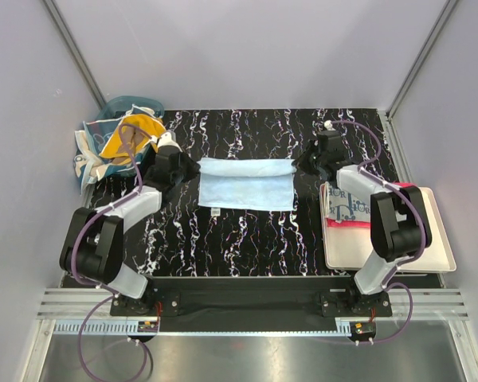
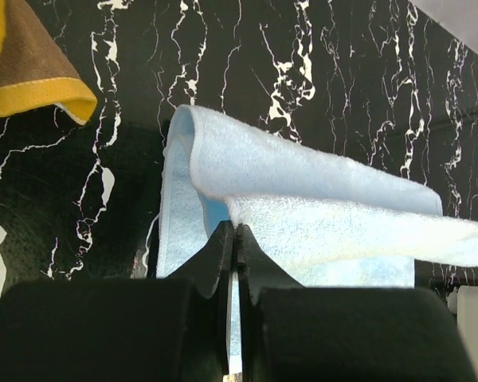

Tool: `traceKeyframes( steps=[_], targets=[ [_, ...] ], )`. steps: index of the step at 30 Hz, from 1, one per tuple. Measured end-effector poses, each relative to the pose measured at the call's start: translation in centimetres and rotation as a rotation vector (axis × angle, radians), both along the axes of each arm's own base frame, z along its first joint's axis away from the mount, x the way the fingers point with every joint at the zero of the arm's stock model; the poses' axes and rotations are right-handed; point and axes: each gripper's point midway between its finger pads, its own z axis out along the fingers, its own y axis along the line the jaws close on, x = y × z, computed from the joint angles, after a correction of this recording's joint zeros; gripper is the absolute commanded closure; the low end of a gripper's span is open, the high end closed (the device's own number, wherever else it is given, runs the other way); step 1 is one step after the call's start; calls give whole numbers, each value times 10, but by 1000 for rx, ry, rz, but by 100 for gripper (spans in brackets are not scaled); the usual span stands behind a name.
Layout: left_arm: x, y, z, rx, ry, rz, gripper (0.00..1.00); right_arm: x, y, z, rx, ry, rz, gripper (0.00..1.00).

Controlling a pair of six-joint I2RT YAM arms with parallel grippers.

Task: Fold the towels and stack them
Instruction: Fold the towel

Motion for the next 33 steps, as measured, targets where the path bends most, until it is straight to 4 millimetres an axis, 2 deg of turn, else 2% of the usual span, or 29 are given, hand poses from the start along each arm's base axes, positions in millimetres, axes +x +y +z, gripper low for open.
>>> traceKeyframes(
  steps=[3,7,15,27,33],
  targets=[
    [-3,2,4,4,-8,12,100,-6,0,9,5,-18,4,100],
    [-10,6,0,9,6,21,100,-13,0,13,8,-27,5,100],
    [-23,8,-12,16,37,18,100,-33,-1,-3,7,12,7,100],
    [-33,10,-14,11,41,17,100,-51,0,-6,21,4,11,100],
    [-41,10,-26,13,63,12,99,-59,2,-17,24,17,15,100]
  ],
)
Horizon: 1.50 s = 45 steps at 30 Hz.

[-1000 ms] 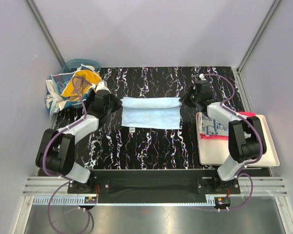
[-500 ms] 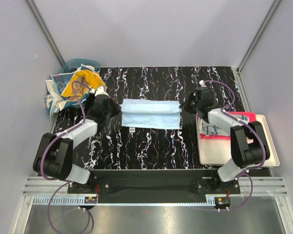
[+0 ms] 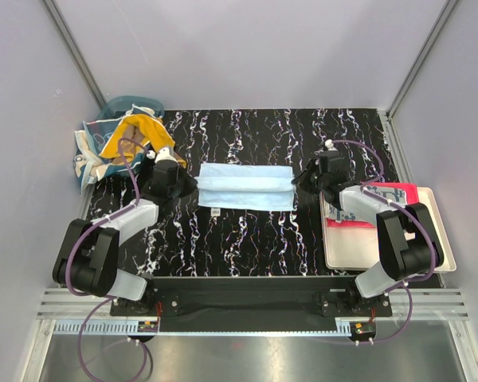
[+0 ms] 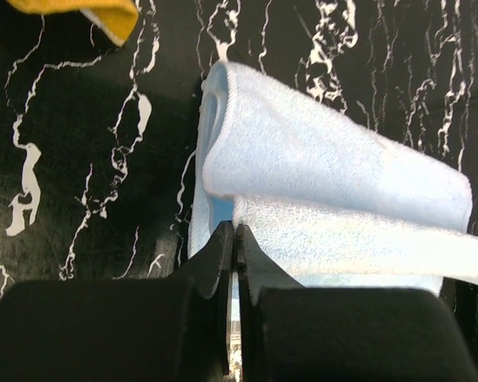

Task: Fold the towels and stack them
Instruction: Fold the towel

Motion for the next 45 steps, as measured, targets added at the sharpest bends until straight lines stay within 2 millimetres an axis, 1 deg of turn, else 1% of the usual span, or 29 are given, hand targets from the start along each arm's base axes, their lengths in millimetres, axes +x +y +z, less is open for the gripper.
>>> traceKeyframes(
  steps=[3,4,6,9,10,11,13,16,19,21,23,25,28,30,32,33,35,37,40,43,45],
  targets=[
    [-4,1,-6,2,14,-3,93,-2,2,-5,3,1,2,100],
    [-5,0,-8,2,16,-5,87,-3,2,-7,4,5,2,99],
    [-7,0,-12,-2,18,-7,84,-3,2,-12,5,9,1,95],
    [-13,2,-21,2,37,-7,81,-6,1,-21,7,27,-4,83],
    [-15,2,-24,3,42,-9,80,-8,1,-23,8,33,-6,77],
    [-16,2,-26,3,47,-10,76,-9,1,-24,8,37,-7,75],
    [-19,2,-29,5,54,-17,74,-10,1,-25,10,40,-9,71],
    [-21,1,-31,5,56,-25,73,-11,1,-25,10,41,-10,69],
    [-23,2,-29,4,55,-27,72,-15,-1,-17,12,31,-13,68],
    [-23,2,-21,1,38,-28,72,-18,-3,-5,13,9,-17,67],
    [-24,2,-7,-5,4,-29,71,-19,-4,10,16,-22,-17,67],
    [-24,2,6,-12,-25,-29,71,-18,-5,19,10,-41,-22,67],
    [-19,-1,25,-22,-62,-34,70,-13,-3,26,-2,-47,-18,67],
    [-14,-6,34,-26,-77,-44,71,-8,1,29,-7,-47,-9,67],
    [-7,-15,42,-30,-89,-68,71,0,7,30,-12,-43,4,67],
    [-2,-21,43,-28,-88,-82,71,4,11,29,-14,-41,12,68],
    [7,-36,39,-27,-71,-121,72,9,19,24,-20,-24,26,68],
    [12,-51,28,-25,-40,-163,72,8,26,14,-28,1,44,69],
    [4,-63,6,-19,22,-209,72,-3,36,-1,-40,41,74,68],
    [-7,-70,-8,-14,60,-237,73,-14,39,-12,-49,69,90,69],
    [-14,-70,-16,-12,82,-248,73,-22,37,-22,-56,95,91,69]
  ],
)
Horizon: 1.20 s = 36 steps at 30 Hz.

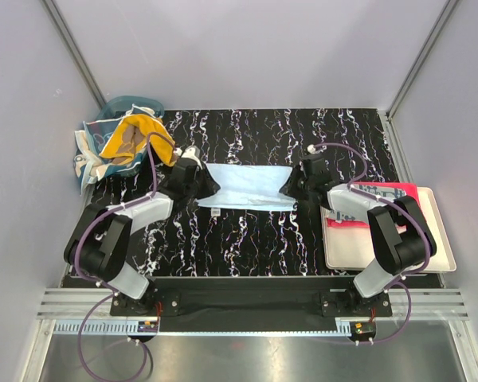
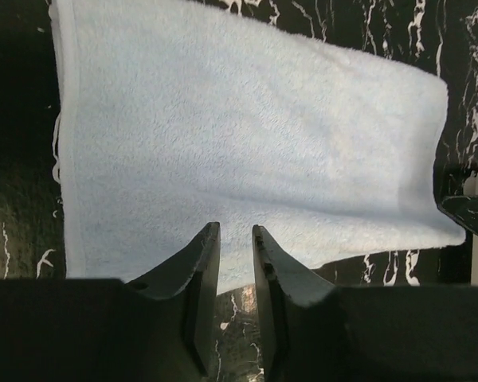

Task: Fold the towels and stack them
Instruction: Fold the towel, then neatly place the folded towel into the bin

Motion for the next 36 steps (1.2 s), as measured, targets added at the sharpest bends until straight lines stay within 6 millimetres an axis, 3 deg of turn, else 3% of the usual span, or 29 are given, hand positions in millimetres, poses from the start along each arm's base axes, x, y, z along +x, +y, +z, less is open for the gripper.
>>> traceKeyframes(
  steps=[7,15,19,24,28,31,33,36],
  targets=[
    [-21,9,-33,35,79,0,74,-19,-8,-25,-24,62,-8,69],
    [-24,21,-49,55,120,26,73,-20,-17,-36,-69,87,-39,68],
    [-27,27,-47,60,119,30,71,-22,-22,-34,-88,89,-54,68],
    [-26,24,-21,49,69,8,69,-19,-27,-16,-110,67,-70,59],
    [-13,1,12,22,6,-44,69,1,-29,12,-139,3,-86,54],
    [-2,-28,39,-16,-56,-103,70,18,-27,25,-148,-32,-85,48],
    [4,-48,43,-36,-70,-146,70,28,-26,24,-156,-33,-81,44],
    [3,-74,27,-51,-43,-208,71,35,-26,10,-181,-7,-70,38]
  ],
)
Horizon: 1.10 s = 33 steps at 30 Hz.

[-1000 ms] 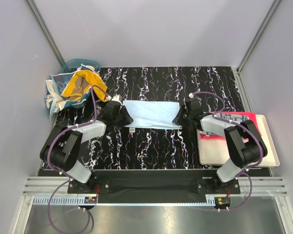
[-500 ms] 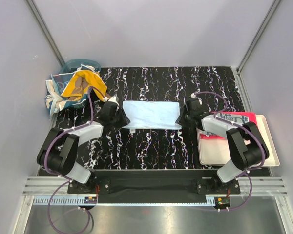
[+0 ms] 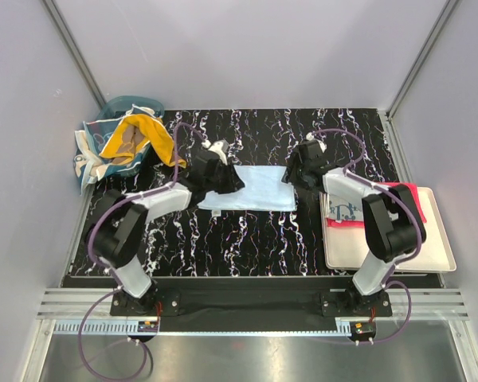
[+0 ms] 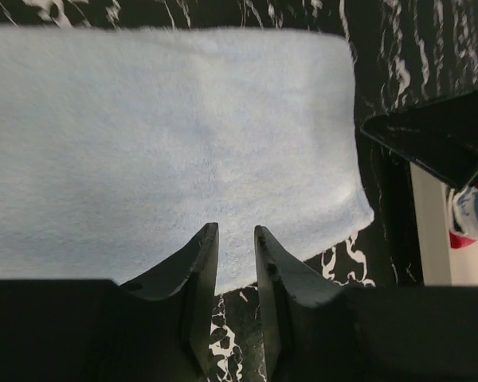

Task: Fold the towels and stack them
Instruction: Neatly place the folded towel into the bin

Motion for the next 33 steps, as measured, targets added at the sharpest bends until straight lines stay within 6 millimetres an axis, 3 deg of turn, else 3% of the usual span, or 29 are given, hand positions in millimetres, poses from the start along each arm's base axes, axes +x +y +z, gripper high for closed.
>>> traceKeyframes(
  steps=[5,7,15,18,28,31,33],
  targets=[
    [-24,-23,-55,39,126,-79,72,-3,-3,-31,-49,78,20,29],
    [-33,-28,-69,50,159,-96,72,-5,-4,-38,-62,97,28,28],
    [-38,-30,-75,46,173,-91,73,2,-1,-48,-72,110,48,30],
    [-38,-30,-76,46,175,-86,73,8,2,-49,-71,100,51,35],
    [-39,-29,-78,44,176,-78,74,7,21,-53,-121,90,79,63],
    [-40,-29,-78,38,173,-73,74,2,28,-55,-147,95,92,91],
    [-40,-29,-78,34,175,-68,74,0,30,-55,-165,96,93,100]
  ],
)
